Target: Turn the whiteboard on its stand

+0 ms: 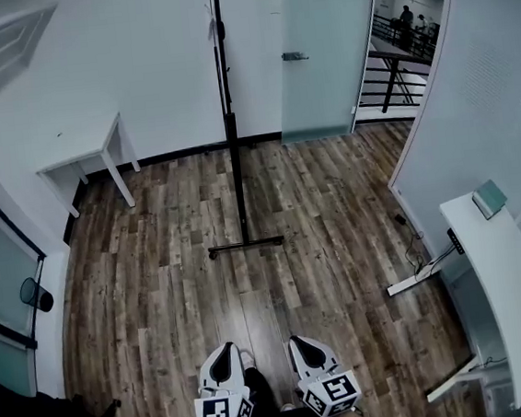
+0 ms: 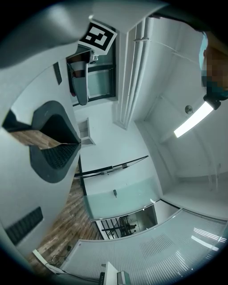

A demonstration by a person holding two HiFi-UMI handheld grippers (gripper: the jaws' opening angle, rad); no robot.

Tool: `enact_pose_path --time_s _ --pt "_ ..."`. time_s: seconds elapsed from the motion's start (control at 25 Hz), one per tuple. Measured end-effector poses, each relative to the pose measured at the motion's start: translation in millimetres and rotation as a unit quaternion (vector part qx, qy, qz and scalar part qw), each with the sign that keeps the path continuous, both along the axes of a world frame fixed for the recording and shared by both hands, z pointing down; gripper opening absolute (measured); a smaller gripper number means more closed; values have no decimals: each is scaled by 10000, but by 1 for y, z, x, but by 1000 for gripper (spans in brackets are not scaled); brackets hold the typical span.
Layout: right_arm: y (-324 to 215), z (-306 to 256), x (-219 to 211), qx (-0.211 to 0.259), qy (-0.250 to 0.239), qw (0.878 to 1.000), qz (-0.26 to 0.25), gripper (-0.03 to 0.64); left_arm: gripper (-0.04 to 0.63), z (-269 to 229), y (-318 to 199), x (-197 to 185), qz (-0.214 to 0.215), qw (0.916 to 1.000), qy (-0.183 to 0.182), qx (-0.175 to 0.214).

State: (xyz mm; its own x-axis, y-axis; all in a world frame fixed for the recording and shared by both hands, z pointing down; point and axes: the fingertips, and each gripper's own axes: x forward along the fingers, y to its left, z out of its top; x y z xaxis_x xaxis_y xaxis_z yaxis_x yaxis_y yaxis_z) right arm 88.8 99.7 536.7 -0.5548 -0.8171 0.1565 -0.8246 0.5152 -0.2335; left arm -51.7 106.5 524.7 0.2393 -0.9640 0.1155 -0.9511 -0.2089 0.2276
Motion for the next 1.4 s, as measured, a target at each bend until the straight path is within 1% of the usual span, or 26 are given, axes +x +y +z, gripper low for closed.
enact_pose_path --time_s 0.2,0.44,0.6,0.84,1.12,1.4 --pt "-60 -4 -25 -82 50 9999 133 14 18 0 -62 -24 101 9999 46 -38" --pt "-135 -13 -62 -27 86 9995 289 14 18 -8 -139 -59 296 9995 84 -40" --pt "-177 -13 -81 -8 152 9992 370 14 18 -10 -180 -79 383 9992 103 -6" --pt "-220 -19 -111 75 157 9989 438 14 18 -12 -224 -108 462 9989 77 83" --pt "-262 -11 -121 -18 156 9985 519 14 18 -4 -256 -123 415 9991 119 -45" --pt "-324 2 -133 -32 109 9990 431 14 18 3 -308 -138 314 9995 86 -49"
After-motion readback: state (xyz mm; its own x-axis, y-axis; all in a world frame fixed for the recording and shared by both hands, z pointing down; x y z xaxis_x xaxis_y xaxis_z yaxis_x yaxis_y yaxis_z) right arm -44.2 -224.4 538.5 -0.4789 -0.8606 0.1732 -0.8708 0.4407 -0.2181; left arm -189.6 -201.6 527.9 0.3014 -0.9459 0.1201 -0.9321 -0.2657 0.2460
